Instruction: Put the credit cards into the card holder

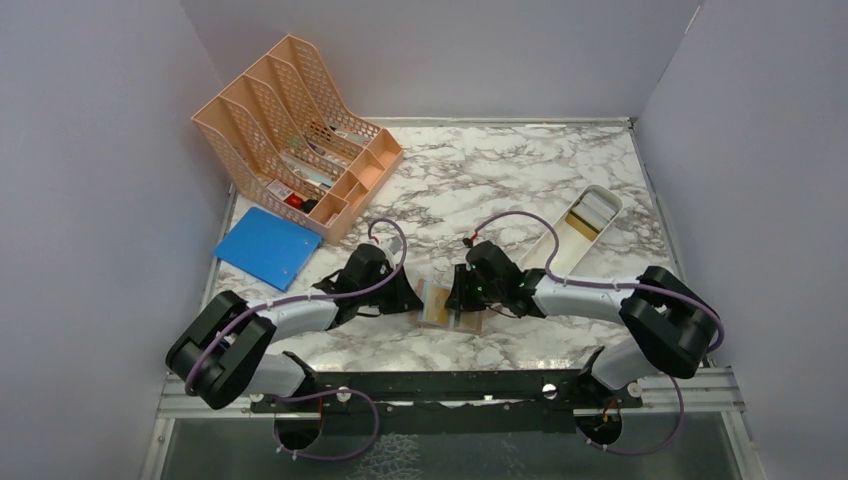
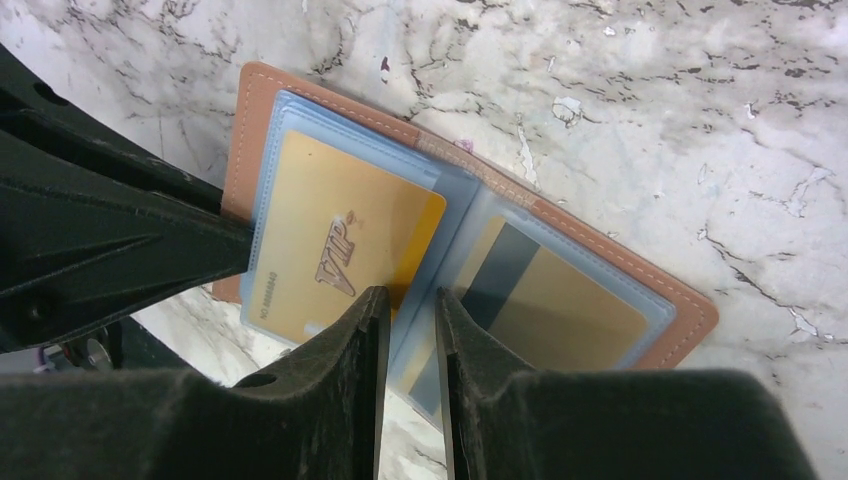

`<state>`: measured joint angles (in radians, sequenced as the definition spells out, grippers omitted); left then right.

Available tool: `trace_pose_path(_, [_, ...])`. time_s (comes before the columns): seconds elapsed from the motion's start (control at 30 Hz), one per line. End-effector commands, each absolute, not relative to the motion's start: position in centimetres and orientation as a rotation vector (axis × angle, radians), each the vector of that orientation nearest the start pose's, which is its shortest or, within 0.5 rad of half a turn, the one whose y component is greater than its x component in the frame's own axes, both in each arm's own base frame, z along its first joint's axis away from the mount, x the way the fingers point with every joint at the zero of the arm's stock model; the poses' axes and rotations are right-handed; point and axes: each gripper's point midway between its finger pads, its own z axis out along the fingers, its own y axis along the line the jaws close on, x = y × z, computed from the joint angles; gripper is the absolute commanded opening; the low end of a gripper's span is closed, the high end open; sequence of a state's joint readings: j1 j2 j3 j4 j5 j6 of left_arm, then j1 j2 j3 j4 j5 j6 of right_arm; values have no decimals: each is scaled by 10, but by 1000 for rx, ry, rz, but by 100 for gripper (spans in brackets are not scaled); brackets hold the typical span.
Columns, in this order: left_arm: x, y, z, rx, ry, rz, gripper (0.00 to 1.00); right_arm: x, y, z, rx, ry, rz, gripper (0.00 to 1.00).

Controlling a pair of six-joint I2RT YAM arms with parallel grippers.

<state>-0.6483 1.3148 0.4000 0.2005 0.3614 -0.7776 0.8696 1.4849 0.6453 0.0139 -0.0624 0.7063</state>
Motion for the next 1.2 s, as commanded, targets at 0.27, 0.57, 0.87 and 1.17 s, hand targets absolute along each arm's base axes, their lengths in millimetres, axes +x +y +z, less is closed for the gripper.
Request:
trace_pose_path(0.27, [191,-278,79,106,2367,-1283,28,193,294,26,-233,2507,814,30])
trace_pose_path(0.57, [189,-285,77,109,2381,-1308,22,195,289,43,-233,2464,810,37])
trace_pose_path(0.87, [198,-264,82,38,2404,-1118,1,203,283,79,-255,2366,794,45])
trace_pose_path(1.17, [211,-234,97,48,2445,-814,0,197,289,59,-245,2362,865,37])
